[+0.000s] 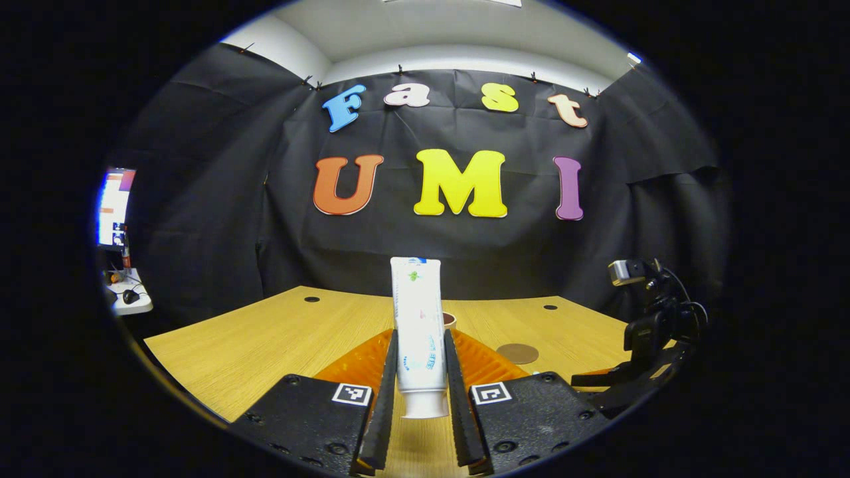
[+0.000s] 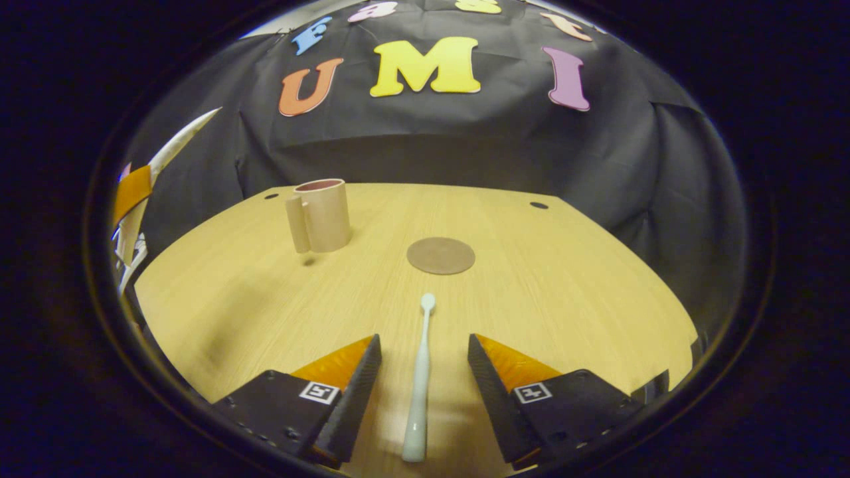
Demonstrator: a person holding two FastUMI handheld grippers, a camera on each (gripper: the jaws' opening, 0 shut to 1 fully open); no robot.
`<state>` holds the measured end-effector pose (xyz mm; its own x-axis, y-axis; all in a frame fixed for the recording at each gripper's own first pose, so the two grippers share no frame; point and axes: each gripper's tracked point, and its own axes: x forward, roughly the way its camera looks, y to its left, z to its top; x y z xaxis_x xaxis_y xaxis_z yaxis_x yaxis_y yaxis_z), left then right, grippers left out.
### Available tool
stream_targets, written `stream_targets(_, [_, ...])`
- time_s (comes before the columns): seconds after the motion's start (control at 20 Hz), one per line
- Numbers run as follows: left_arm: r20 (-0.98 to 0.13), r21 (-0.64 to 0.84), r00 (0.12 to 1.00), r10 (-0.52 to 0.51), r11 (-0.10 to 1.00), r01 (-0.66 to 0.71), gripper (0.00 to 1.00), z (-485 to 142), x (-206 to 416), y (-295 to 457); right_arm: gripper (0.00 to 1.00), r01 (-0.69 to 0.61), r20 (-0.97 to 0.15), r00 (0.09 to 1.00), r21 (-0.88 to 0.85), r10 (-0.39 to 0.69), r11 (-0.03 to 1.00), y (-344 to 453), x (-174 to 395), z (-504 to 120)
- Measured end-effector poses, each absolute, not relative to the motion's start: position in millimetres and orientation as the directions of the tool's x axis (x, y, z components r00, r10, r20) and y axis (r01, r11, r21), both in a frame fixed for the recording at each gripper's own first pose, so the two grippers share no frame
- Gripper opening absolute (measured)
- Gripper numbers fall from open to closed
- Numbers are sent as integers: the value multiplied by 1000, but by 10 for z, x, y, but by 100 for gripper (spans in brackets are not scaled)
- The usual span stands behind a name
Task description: Put the toothbrush and toothpaste on the desktop into the cup, then pick up the cup and place it on the coaster on the desktop.
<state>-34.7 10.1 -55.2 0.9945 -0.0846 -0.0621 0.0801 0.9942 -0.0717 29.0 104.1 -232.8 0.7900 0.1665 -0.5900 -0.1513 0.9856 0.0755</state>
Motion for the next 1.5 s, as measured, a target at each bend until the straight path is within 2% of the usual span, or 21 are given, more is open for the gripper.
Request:
stream_targets(0.15, [-66,-83,992,-111,991,105,41,-552,-383,89,44,-142,-614,772,85,164,986,1030,316,-2378])
stream_targets(0.2, [-60,-87,992,-114,990,109,41,-542,-381,92,48,-144,-623,766,75,159,987,1035,300,-2408])
stream_targets(0.3, [-53,-89,992,-114,990,109,41,-525,-375,102,45,-131,-624,770,53,135,990,1005,329,-2455])
stream_targets(0.35, [-54,-92,992,-117,990,111,41,-526,-379,106,16,-127,-627,767,62,138,990,1011,306,-2395])
stream_targets(0.45, [-62,-105,991,-121,988,114,41,-551,-374,104,5,-133,-634,761,56,138,990,999,281,-2393])
stream_targets(0.55, [-75,-115,990,-123,987,114,41,-578,-370,109,1,-140,-631,762,58,144,989,1017,300,-2394])
stream_targets(0.65, [-85,-117,989,-120,987,110,41,-580,-336,128,1,-150,-623,764,82,168,985,1020,236,-2353])
stream_targets(0.95, [-71,-158,988,-139,979,127,41,-351,52,155,1,-152,-487,855,90,177,984,880,179,-1770])
stream_targets(1.1, [-50,-212,980,-195,961,180,40,-185,388,67,0,-172,-422,886,84,192,981,874,115,-1467])
stream_targets(1.25, [-7,-196,986,-164,967,160,40,-52,870,135,1,-178,-379,905,78,195,981,876,31,-1249])
stream_targets(1.35, [-15,-194,988,-156,969,150,40,-123,1262,122,1,-197,-351,911,91,217,976,938,-45,-1111])
stream_targets(1.4, [-27,-202,986,-166,967,157,36,-172,1440,77,1,-207,-333,915,92,226,974,956,-78,-1027])
stream_targets(1.5, [-55,-215,981,-187,961,171,41,-310,1728,5,1,-223,-308,920,95,242,970,986,-157,-935])
